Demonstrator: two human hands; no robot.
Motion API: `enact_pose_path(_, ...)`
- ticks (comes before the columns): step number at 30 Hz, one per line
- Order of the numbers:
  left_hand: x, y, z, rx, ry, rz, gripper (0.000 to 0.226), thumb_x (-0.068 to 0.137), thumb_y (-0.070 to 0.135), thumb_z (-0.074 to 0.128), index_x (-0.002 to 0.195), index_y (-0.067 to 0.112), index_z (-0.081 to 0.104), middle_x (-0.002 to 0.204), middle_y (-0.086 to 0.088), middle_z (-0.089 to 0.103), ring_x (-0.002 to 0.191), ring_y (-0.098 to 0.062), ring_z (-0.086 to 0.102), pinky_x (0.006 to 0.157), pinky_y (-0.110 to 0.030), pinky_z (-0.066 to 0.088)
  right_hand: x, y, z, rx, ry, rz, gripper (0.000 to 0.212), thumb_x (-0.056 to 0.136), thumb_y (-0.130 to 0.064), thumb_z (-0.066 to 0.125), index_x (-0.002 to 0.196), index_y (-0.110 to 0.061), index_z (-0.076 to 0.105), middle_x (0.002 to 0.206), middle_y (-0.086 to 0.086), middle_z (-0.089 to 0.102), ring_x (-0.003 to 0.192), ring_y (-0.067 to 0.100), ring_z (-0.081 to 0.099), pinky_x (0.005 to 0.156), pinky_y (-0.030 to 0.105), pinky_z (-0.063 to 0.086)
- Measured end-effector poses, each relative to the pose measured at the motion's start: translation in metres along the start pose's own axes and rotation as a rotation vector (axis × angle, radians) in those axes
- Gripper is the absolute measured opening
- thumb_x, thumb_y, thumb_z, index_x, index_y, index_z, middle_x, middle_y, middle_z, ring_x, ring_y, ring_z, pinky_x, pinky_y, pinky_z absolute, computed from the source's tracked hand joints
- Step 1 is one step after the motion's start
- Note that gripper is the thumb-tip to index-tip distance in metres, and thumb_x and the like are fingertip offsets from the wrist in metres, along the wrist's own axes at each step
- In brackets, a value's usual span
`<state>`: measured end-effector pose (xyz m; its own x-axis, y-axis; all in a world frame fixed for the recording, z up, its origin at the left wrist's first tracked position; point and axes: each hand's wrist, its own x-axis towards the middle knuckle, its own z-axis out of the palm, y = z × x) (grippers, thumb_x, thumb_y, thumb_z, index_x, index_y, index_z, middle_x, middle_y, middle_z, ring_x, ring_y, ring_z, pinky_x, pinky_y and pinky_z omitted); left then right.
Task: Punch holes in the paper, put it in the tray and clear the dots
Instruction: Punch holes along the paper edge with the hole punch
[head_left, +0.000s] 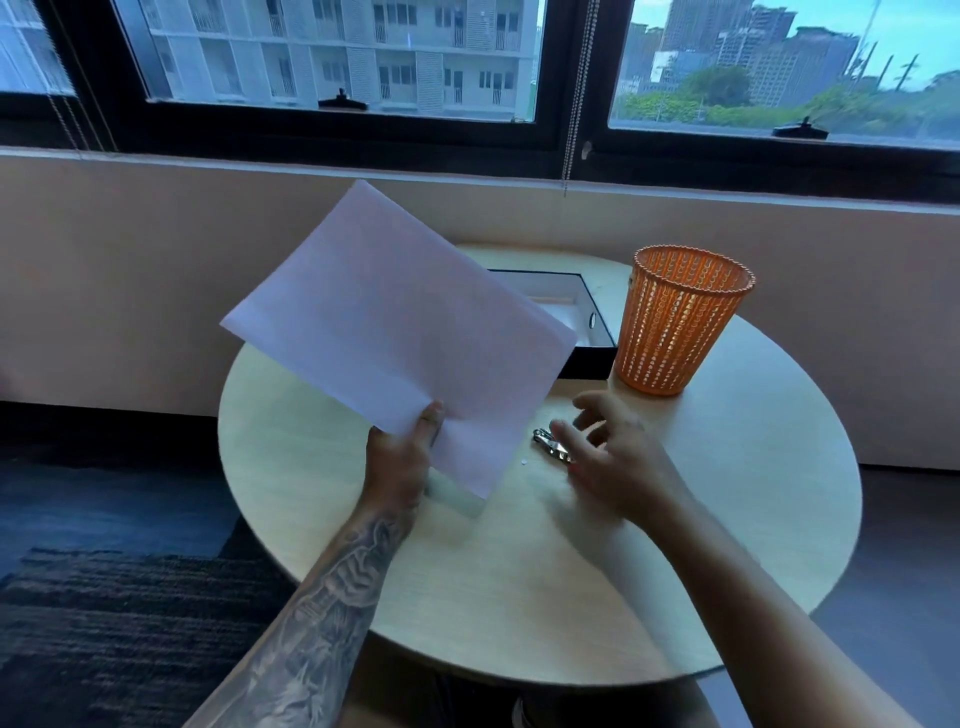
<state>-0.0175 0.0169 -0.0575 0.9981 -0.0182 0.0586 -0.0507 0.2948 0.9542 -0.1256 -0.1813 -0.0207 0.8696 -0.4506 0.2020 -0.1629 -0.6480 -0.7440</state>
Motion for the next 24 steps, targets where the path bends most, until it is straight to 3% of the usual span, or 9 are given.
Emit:
enact_pose_path(2,0.0,0.0,-0.001,-0.015,-0.057,-0.045,0.018,0.082,0.006,0.078,0.098,0.011,0.071,0.095,0.007,0.078,0.092,-0.014,0.073,0.095,-0.042,0.055,0.002,-0.008,0.005,0.404,-0.094,0.174,0.033,0.095,-0.037,0.066,0.116,-0.012,0.062,0.094,0.005,0.066,0.057,0.003,0.061,0.049,0.021,0.048)
enact_pose_path(4,-0.002,0.001,-0.002,-0.019,-0.123,-0.096,0.039,0.074,0.017,0.08,0.11,0.007,0.069,0.112,-0.008,0.076,0.106,-0.029,0.07,0.099,-0.049,0.054,0.002,-0.012,0.01,0.783,-0.21,0.349,0.028,0.097,-0.032,0.064,0.109,-0.007,0.061,0.091,0.011,0.062,0.056,0.011,0.059,0.042,0.022,0.042)
enact_pose_path(6,-0.003,0.002,-0.003,-0.017,-0.193,-0.134,0.046,0.072,0.021,0.079,0.115,0.008,0.069,0.116,-0.011,0.074,0.11,-0.032,0.069,0.099,-0.05,0.054,0.005,-0.009,0.016,0.952,-0.24,0.426,0.019,0.095,-0.025,0.067,0.103,-0.01,0.06,0.091,0.013,0.057,0.06,0.017,0.056,0.042,0.025,0.04)
enact_pose_path(9,-0.004,0.003,-0.005,0.002,-0.256,-0.161,0.037,0.076,0.017,0.078,0.112,0.012,0.069,0.113,-0.007,0.075,0.108,-0.03,0.069,0.095,-0.046,0.055,0.008,-0.005,0.025,0.927,-0.144,0.43,0.009,0.091,-0.01,0.071,0.091,-0.009,0.062,0.084,0.012,0.059,0.054,0.015,0.051,0.042,0.025,0.04)
enact_pose_path(12,-0.01,0.012,-0.002,-0.048,-0.28,-0.242,0.022,0.09,0.015,0.071,0.112,0.014,0.068,0.112,-0.008,0.076,0.101,-0.028,0.073,0.085,-0.045,0.06,0.011,-0.003,0.03,0.929,-0.091,0.391,0.008,0.091,-0.009,0.071,0.086,-0.01,0.065,0.079,0.006,0.06,0.058,0.015,0.051,0.044,0.025,0.043)
enact_pose_path(16,-0.021,0.022,0.004,-0.092,-0.416,-0.388,0.041,0.084,0.035,0.069,0.119,0.014,0.067,0.105,-0.007,0.077,0.085,-0.031,0.074,0.063,-0.043,0.06,0.012,-0.002,0.032,1.007,-0.087,0.305,0.007,0.093,-0.014,0.07,0.097,-0.008,0.069,0.091,0.013,0.063,0.067,0.019,0.054,0.048,0.026,0.045)
enact_pose_path(19,-0.026,0.018,0.005,0.017,-0.483,-0.339,0.046,0.085,0.029,0.074,0.124,0.008,0.061,0.095,-0.017,0.074,0.075,-0.035,0.071,0.05,-0.034,0.053,0.011,-0.004,0.035,0.97,-0.066,0.261,0.005,0.094,-0.014,0.068,0.095,-0.009,0.07,0.082,0.008,0.067,0.066,0.016,0.057,0.053,0.028,0.045)
enact_pose_path(24,-0.026,0.014,0.007,0.064,-0.499,-0.23,0.046,0.085,0.023,0.071,0.127,0.013,0.057,0.102,-0.023,0.074,0.078,-0.042,0.073,0.05,-0.033,0.05,0.011,-0.004,0.031,0.924,-0.108,0.241,0.005,0.096,-0.015,0.067,0.094,-0.012,0.07,0.083,0.003,0.072,0.071,0.018,0.062,0.059,0.031,0.044)
